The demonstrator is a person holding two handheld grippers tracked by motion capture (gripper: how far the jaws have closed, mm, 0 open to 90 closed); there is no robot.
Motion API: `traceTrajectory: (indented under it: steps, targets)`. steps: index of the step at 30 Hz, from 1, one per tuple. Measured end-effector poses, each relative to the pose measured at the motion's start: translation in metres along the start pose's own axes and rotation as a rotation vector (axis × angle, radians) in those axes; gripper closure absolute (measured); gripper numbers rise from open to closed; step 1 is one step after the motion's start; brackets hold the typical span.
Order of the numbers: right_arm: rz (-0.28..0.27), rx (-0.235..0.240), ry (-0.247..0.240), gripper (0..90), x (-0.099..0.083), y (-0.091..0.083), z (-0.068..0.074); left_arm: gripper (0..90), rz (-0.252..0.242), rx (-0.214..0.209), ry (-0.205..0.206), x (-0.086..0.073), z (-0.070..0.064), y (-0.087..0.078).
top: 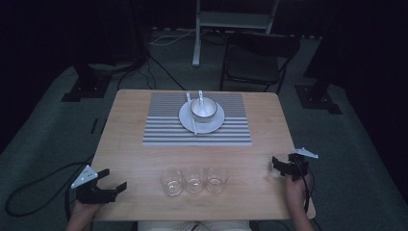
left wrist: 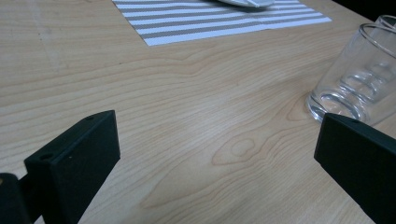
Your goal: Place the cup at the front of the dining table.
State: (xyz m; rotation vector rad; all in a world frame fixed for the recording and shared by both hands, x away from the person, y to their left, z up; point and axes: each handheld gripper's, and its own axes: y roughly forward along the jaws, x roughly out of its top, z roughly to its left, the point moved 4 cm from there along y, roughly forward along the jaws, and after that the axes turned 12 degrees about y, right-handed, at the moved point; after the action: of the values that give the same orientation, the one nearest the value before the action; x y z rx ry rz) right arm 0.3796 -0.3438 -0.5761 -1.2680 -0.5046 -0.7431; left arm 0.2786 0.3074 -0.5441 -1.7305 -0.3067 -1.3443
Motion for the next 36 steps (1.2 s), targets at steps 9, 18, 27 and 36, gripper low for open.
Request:
traceTrajectory:
  steps: [9, 18, 27, 36]
  targets:
    - [0.0, -0.001, 0.001, 12.6, 0.0, 0.0, 0.0, 0.8, 0.028, -0.059, 0.022, 0.004, -0.007, 0.01]
    - [0.0, -0.002, 0.002, 12.6, 0.0, 0.0, 0.0, 0.8, -0.001, -0.099, 0.066, 0.024, -0.018, 0.012]
    - [0.0, -0.001, 0.002, 12.6, 0.0, 0.0, 0.0, 0.8, -0.009, -0.14, 0.097, 0.042, -0.026, 0.022]
    - [0.0, 0.0, 0.002, 12.7, 0.0, 0.0, 0.0, 0.7, 0.002, -0.173, 0.149, 0.065, -0.034, 0.032]
